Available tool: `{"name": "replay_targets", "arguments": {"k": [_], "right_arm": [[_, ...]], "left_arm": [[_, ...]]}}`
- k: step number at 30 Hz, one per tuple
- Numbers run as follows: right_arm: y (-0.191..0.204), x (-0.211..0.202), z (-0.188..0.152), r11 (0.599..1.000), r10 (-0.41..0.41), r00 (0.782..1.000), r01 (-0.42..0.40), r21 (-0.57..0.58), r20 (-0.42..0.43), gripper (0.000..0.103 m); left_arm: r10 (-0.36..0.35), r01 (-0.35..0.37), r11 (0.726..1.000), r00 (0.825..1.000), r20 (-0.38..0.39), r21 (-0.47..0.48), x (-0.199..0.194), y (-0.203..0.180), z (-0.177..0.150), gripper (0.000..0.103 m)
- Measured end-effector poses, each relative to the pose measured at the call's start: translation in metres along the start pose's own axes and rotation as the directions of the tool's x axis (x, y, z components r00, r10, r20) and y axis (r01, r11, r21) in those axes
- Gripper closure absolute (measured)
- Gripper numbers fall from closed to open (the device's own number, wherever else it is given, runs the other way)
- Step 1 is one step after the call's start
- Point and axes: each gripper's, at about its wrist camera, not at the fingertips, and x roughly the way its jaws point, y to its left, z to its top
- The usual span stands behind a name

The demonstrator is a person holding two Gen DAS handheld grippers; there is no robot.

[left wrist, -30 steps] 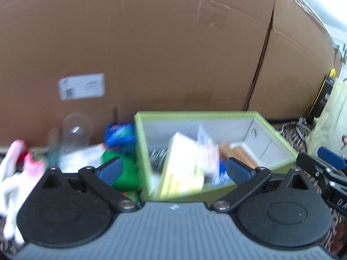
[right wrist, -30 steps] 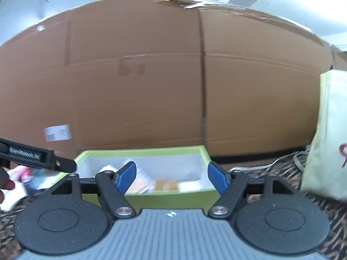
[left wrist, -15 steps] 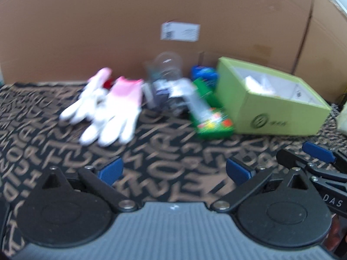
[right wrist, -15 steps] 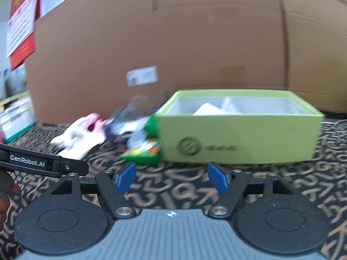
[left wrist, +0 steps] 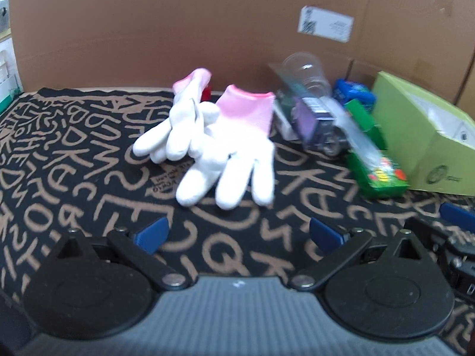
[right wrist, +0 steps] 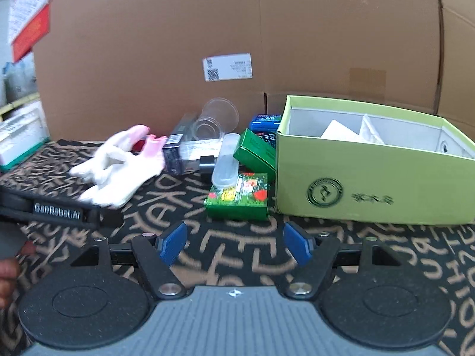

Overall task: Organize objects
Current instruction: 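Grasp the green-red box with the right gripper while the left grasps a glove, then lift the pink-cuffed glove with the left gripper toward the lime-green box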

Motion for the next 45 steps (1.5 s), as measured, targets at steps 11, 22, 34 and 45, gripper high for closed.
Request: {"name": "replay_targets", "arguments": {"k": [11, 22, 34, 45], "right_arm": [[0.007, 0.055, 0.016, 0.995, -0.075, 0.995, 0.079, 0.053, -0.07, 0.039], [0.001, -0.012, -0.016, 0.998, 0.063, 0.993, -0.063, 0.006, -0.103, 0.039], [-0.009, -0.06, -0.039, 0.995, 0.083, 0.991, -0.087, -0.039, -0.107, 0.03], [-0.011, -0.062, -0.04, 0.996, 0.084, 0.992, -0.088, -0.034, -0.096, 0.03]], "left_arm": [[0.071, -0.076, 0.994, 0.996, 0.06, 0.074, 0.039, -0.008, 0.025, 0.019], [-0.094, 0.086, 0.981, 0.995, 0.036, 0.172, -0.007, -0.003, -0.009, 0.081], [-0.062, 0.045, 0.971, 0.996, 0.063, 0.234, -0.05, 0.01, -0.024, 0.018], [-0.154, 0.17, 0.911, 0.985, -0.073, 0.375, 0.003, -0.018, -0.002, 0.005]]}}
